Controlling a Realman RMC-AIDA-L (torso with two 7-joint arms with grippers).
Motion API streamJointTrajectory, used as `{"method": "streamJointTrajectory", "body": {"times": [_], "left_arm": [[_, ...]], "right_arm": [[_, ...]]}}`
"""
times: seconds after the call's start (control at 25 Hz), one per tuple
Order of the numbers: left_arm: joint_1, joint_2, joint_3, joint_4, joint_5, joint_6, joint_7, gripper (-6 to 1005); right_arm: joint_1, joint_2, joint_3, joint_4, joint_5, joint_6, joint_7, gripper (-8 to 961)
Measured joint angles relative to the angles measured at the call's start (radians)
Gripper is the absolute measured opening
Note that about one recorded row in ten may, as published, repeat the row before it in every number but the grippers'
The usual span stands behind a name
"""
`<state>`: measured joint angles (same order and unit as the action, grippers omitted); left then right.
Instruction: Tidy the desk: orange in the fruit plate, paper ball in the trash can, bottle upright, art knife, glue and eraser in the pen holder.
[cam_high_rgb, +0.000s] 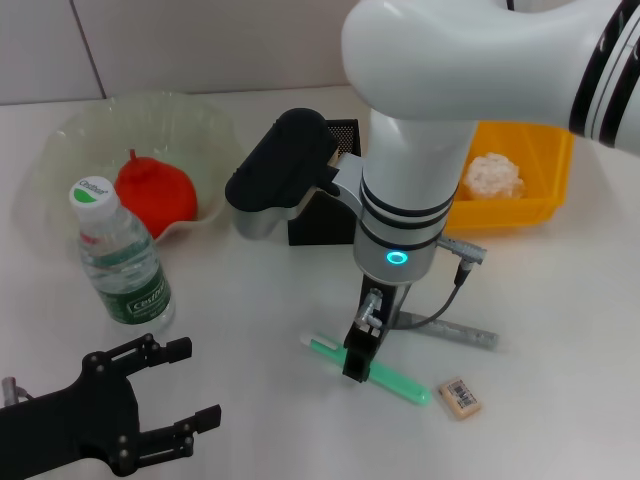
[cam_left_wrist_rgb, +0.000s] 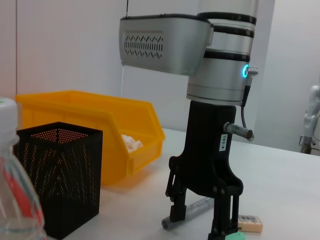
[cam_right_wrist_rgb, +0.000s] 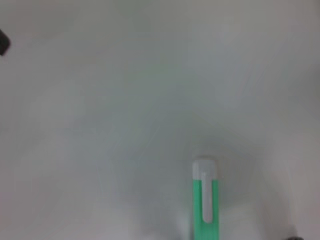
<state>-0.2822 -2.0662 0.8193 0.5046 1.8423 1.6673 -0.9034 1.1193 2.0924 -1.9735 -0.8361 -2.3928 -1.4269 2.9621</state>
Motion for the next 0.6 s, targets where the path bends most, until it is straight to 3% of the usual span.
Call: {"method": "streamJointTrajectory", "body": {"times": [0.6], "left_arm": [[-0.005,0.000,-0.002,0.000,0.000,0.000,0.000,802]], "right_arm": [[-0.003,0.000,-0.014,-0.032,0.011,0.005,-0.001,688]]}}
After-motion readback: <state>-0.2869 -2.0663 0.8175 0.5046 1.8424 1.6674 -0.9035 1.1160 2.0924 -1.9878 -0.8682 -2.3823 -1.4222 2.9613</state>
